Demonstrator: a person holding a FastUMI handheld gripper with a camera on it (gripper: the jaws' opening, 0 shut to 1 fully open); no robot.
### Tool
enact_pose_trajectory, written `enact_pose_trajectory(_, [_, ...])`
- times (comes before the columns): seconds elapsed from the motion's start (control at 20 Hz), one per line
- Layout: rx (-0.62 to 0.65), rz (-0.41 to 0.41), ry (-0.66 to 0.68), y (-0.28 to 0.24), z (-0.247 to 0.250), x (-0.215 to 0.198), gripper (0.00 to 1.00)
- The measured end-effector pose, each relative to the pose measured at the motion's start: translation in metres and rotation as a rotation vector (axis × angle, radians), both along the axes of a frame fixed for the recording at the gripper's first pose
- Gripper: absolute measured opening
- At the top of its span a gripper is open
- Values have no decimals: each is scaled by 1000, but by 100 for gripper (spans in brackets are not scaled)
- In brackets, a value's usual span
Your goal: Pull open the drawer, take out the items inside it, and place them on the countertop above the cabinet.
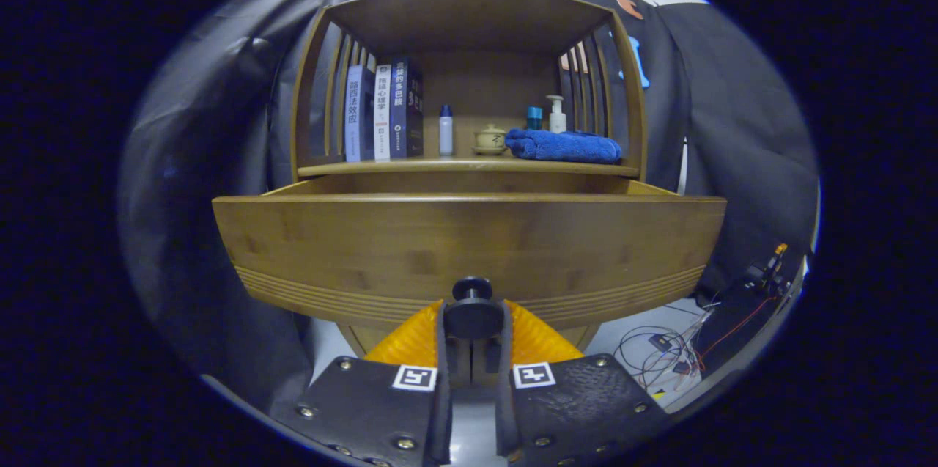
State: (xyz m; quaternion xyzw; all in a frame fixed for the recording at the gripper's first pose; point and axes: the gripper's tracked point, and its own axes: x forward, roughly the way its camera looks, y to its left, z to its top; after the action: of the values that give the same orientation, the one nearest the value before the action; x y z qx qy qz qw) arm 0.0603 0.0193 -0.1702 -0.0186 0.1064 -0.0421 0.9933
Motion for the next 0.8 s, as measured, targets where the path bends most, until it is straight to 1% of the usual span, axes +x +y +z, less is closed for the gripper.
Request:
enact_pose_trajectory(0.05, [4, -5, -15, 1, 2, -2, 24])
enact_pose_trajectory(0.2, [-7, 0, -3, 2, -1, -6, 24])
enact_pose_trajectory(0.3, [16, 2, -13, 1, 0, -7, 24])
enact_pose_trajectory(0.4, [-3, 1, -6, 2, -1, -8, 24])
enact_pose_trajectory(0.6, [-3, 16, -7, 2, -1, -20, 24])
enact_pose_trajectory(0.75, [1, 11, 24, 3, -6, -22, 24])
enact_pose_trajectory(0.8, [12, 22, 30, 6, -4, -24, 32])
